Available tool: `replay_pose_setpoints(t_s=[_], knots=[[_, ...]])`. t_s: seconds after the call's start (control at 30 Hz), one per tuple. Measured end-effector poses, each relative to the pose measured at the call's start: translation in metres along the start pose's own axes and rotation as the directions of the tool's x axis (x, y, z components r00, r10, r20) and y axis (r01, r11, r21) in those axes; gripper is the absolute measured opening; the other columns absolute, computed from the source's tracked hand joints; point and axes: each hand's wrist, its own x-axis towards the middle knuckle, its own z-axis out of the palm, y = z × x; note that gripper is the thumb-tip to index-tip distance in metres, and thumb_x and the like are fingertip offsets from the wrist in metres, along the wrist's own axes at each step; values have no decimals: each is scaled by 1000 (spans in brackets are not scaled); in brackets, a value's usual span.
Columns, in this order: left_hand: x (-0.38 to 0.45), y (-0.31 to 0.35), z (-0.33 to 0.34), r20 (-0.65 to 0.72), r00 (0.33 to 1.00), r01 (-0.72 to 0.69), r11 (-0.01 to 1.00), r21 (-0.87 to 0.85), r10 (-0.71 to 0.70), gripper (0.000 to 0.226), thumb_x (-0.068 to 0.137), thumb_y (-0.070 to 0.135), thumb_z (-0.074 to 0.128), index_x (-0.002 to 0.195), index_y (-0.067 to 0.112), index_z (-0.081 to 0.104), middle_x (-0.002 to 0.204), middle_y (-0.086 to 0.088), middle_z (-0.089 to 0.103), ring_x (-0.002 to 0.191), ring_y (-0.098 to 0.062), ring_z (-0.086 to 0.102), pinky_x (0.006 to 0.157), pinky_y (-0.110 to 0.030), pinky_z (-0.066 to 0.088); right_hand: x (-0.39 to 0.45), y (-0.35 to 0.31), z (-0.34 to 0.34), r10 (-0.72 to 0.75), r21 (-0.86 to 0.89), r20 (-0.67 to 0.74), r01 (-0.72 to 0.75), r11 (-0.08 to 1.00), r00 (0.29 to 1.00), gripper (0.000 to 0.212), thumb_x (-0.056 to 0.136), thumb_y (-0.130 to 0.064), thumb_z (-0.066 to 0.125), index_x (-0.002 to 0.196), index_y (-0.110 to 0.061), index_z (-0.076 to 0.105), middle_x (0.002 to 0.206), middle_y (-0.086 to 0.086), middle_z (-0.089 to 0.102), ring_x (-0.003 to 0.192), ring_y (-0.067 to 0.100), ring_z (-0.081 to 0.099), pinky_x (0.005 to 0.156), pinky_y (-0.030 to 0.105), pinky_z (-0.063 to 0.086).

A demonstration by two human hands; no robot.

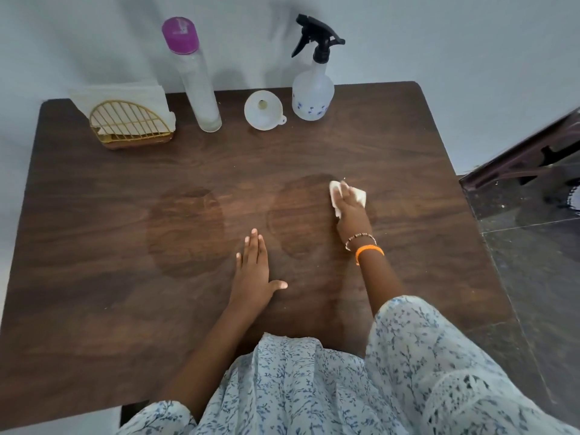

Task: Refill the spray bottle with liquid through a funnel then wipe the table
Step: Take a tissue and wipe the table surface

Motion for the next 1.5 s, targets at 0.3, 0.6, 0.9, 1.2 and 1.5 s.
replay_pose_setpoints(t_s=[0.3,0.6,0.9,1.2,1.5], knots=[[-2,0,-1,-8,1000,-9,1000,24,9,104,82,40,63,145,3,-11,154,-9,-22,143,-23,-19,116,-42,-4,-97,-55,49,-238,37,145,235,971,960,69,78,-26,11,143,-9,26,154,8,15,142,22,3,116,37,4],[1,32,1,-20,999,-35,997,-68,33,93,83,21,65,147,5,-1,158,-6,-6,145,-22,-6,118,-39,5,-82,-16,7,-52,-222,169,89,971,984,58,90,-8,40,141,-34,33,152,-8,28,126,25,47,93,40,47],[8,108,3,-26,969,-231,874,-428,244,61,81,15,67,136,19,41,121,0,58,101,-14,57,91,-26,45,-66,9,-60,502,968,136,-222,116,854,27,83,19,42,99,8,60,65,2,66,50,3,61,51,16,51],[66,249,38,40,947,-263,840,-474,319,31,85,6,60,115,11,59,96,-1,61,77,-10,57,66,1,39,-53,135,-140,565,983,181,-135,-123,805,35,81,22,32,73,-2,56,56,6,63,58,15,58,49,15,51],[168,434,125,163,957,-120,836,-535,242,24,90,7,51,105,23,59,106,2,63,95,-15,62,88,-32,51,13,322,-197,587,958,265,-139,-252,765,34,85,15,41,118,14,51,93,14,61,84,20,58,69,19,51]])
